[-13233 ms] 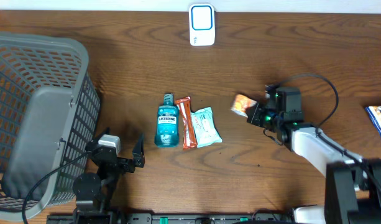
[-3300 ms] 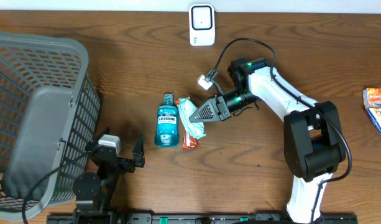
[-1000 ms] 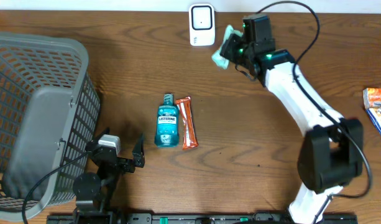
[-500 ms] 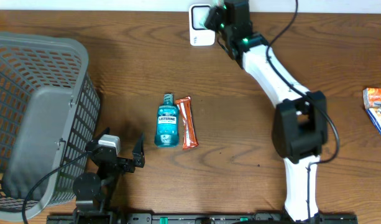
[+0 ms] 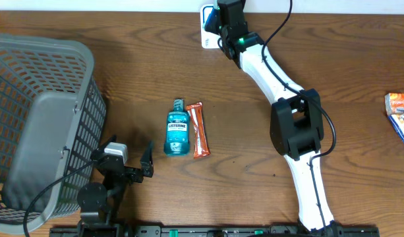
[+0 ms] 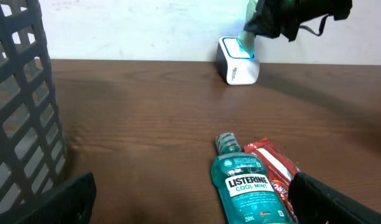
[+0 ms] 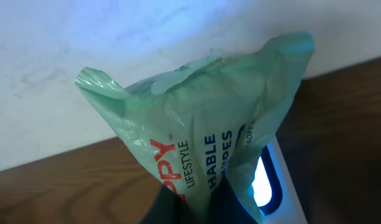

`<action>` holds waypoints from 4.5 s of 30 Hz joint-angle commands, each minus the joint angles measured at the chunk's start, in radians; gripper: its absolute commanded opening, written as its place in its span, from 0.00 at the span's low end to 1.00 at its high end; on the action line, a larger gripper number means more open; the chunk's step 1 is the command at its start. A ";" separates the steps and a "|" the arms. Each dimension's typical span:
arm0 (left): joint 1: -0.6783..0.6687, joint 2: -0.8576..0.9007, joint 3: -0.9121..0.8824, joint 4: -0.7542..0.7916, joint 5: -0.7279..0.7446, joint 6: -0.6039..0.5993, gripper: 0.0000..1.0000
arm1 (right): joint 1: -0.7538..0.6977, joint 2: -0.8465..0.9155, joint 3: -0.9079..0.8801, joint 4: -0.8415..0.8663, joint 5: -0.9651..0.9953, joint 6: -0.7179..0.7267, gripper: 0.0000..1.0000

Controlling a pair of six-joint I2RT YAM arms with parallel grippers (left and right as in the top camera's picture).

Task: Scan the item barcode
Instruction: 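Hold the wipes packet in front of the scanner, then carry the wipes packet to the right edge and release it, then reach the right gripper to the red wrapper and grasp it, then lift the red wrapper and carry it toward the scanner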

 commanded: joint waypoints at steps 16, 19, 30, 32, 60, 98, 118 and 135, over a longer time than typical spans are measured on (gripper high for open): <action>0.004 -0.002 -0.018 -0.021 0.005 0.006 0.98 | -0.283 -0.186 0.137 -0.763 0.743 -0.126 0.01; 0.004 -0.002 -0.018 -0.021 0.005 0.006 0.98 | -0.406 -0.164 0.121 -0.783 0.817 -0.146 0.01; 0.005 -0.002 -0.018 -0.021 0.005 0.006 0.98 | -0.807 -0.009 0.119 -0.788 0.350 -0.219 0.01; 0.004 -0.002 -0.018 -0.021 0.006 0.006 0.98 | -0.851 -0.011 0.119 -0.793 0.243 -0.219 0.26; 0.004 -0.002 -0.018 -0.021 0.006 0.006 0.98 | -0.230 -0.411 0.180 -1.203 -0.413 -0.270 0.97; 0.004 -0.002 -0.018 -0.021 0.006 0.006 0.98 | 0.180 -0.178 -0.463 -0.781 -0.555 -0.752 0.66; 0.004 -0.002 -0.018 -0.021 0.005 0.006 0.98 | 0.118 -0.187 -0.327 -0.904 -0.692 -0.596 0.01; 0.004 -0.002 -0.018 -0.021 0.006 0.006 0.98 | -0.067 -0.410 -0.328 -1.161 -1.084 -1.017 0.01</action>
